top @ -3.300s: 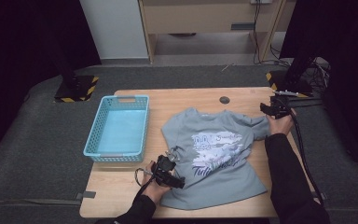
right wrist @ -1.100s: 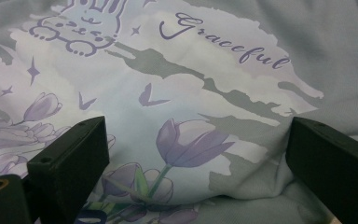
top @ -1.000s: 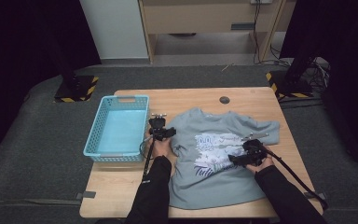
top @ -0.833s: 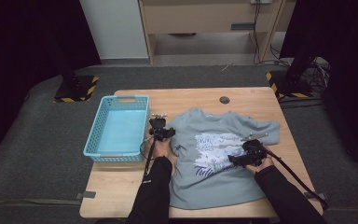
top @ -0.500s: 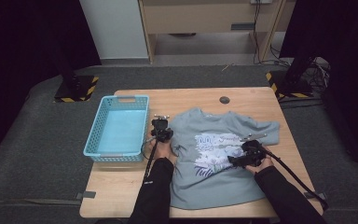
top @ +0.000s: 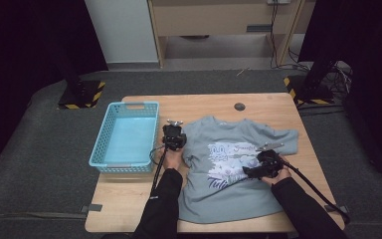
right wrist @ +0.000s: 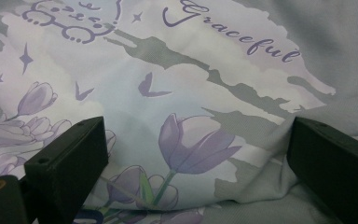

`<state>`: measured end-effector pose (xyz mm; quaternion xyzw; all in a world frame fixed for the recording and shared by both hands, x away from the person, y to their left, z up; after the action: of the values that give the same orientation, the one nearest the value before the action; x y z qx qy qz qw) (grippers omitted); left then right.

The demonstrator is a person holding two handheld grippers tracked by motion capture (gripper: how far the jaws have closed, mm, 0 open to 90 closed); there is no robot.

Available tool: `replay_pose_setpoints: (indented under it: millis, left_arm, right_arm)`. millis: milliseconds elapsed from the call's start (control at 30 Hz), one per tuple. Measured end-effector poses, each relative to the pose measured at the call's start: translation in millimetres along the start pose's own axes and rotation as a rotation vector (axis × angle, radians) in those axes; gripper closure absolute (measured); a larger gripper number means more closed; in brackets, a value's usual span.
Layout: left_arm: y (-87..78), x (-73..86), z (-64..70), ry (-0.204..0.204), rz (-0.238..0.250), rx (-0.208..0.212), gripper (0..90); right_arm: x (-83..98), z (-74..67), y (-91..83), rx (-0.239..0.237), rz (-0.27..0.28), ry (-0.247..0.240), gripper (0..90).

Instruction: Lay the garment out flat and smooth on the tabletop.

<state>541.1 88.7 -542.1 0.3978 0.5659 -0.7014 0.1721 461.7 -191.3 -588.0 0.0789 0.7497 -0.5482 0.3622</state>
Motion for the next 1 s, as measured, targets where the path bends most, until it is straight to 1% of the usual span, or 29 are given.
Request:
replay_pose_setpoints:
  millis: [67, 167, 200, 233, 367, 433, 500, 567, 633, 700, 767, 833, 867, 900, 933, 967, 1000]
  left_arm:
    - [-8.0, -7.5, 6.6, 0.014, 0.023, 0.025, 87.0]
    - [-17.3, -19.8, 21.1, 0.036, 0.056, 0.065, 87.1]
    - [-19.6, -24.4, 27.3, 0.040, 0.073, 0.083, 87.2]
    - [-21.1, -27.9, 34.3, 0.046, 0.077, 0.100, 87.2]
    - [-22.9, -37.0, 67.1, 0.111, 0.090, 0.153, 87.2]
    - [-20.9, -36.1, 84.9, 0.134, 0.087, 0.186, 87.2]
    - [-16.5, -30.3, 101.0, 0.162, 0.067, 0.209, 87.2]
    - [-11.3, -23.0, 115.8, 0.179, 0.049, 0.234, 87.1]
    - [-5.4, -15.2, 128.5, 0.197, 0.028, 0.249, 87.0]
    - [2.2, -5.6, 138.6, 0.221, -0.003, 0.261, 86.9]
    - [10.0, 4.8, 144.7, 0.244, -0.041, 0.271, 86.5]
    - [13.7, 12.6, 146.2, 0.251, -0.065, 0.294, 83.0]
    - [12.9, 13.4, 144.0, 0.247, -0.061, 0.292, 79.0]
    - [10.5, 12.3, 140.2, 0.234, -0.056, 0.295, 75.1]
    - [7.1, 9.1, 135.0, 0.221, -0.043, 0.294, 71.3]
    - [3.0, 4.4, 128.2, 0.208, -0.023, 0.282, 65.5]
    - [-1.6, -0.7, 120.6, 0.194, -0.003, 0.273, 63.1]
  right_arm:
    - [-0.1, -0.1, 0.2, 0.000, 0.000, 0.000, 5.3]
    - [-0.2, 0.1, 0.5, 0.000, 0.000, -0.001, 5.3]
    - [-0.3, 0.2, 0.6, 0.001, 0.000, -0.001, 5.3]
    - [-0.3, 0.2, 0.7, 0.001, 0.000, -0.001, 5.3]
    - [-0.5, 0.2, 0.8, 0.000, -0.001, -0.001, 5.3]
    - [-0.4, 0.2, 0.8, -0.001, -0.001, -0.002, 5.3]
    - [-0.5, 0.3, 0.8, -0.001, -0.002, -0.002, 5.2]
    - [-0.5, 0.4, 0.9, -0.002, -0.003, -0.002, 5.3]
    - [-0.6, 0.4, 1.0, -0.001, -0.003, -0.002, 5.2]
    - [-0.5, 0.3, 1.1, 0.001, -0.002, -0.002, 5.2]
    - [-0.5, 0.3, 1.2, 0.002, 0.000, -0.003, 5.1]
    - [-0.4, 0.2, 1.3, 0.003, 0.000, -0.004, 5.1]
    - [-0.4, 0.2, 1.3, 0.002, 0.000, -0.004, 5.0]
    - [-0.4, 0.2, 1.3, 0.003, 0.000, -0.004, 5.0]
    - [-0.4, 0.1, 1.4, 0.002, 0.001, -0.005, 4.9]
    - [-0.4, 0.1, 1.5, 0.003, 0.001, -0.004, 4.9]
    - [-0.5, 0.0, 1.6, 0.003, 0.002, -0.004, 4.8]
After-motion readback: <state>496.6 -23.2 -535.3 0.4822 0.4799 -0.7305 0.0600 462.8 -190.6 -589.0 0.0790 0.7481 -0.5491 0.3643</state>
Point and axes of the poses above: each handheld gripper's, and its own axes: y roughly forward along the jaws, x roughly out of its underside, z roughly to its right, the point moved 8 cm from there along y, roughly forward along the jaws, and after that the axes turned 7 degrees about y, right-handed, at the moved point
